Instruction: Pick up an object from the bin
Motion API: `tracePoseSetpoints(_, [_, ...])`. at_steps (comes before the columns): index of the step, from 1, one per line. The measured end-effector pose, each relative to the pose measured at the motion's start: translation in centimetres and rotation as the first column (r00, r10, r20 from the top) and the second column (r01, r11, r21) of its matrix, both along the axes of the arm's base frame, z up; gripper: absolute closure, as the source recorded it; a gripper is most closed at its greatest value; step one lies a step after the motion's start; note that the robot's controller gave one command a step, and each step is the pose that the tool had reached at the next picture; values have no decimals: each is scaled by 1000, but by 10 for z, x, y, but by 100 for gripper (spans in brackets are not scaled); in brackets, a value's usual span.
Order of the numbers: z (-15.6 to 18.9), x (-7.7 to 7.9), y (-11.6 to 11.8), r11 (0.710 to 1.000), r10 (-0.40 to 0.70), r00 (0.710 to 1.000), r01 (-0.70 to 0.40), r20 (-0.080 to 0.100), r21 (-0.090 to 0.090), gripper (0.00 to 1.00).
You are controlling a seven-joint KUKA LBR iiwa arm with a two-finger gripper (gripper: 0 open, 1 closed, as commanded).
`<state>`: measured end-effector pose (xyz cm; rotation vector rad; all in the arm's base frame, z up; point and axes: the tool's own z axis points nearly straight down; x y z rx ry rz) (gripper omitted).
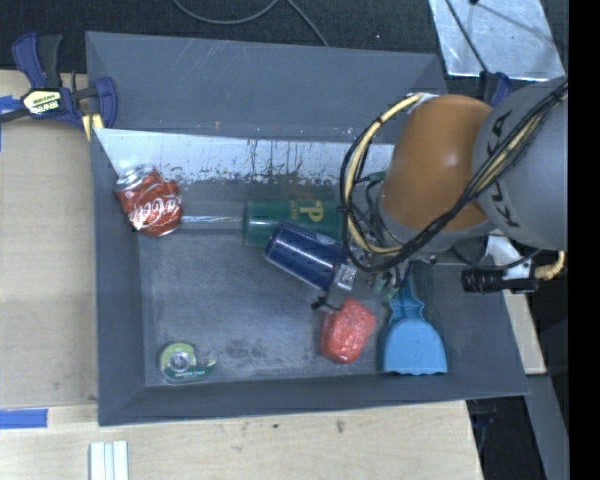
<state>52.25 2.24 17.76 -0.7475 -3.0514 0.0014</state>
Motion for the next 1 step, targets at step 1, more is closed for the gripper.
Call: tracePoseSetpoints(1, [37, 1, -2, 1000, 4, 1000, -4, 7, 0, 100])
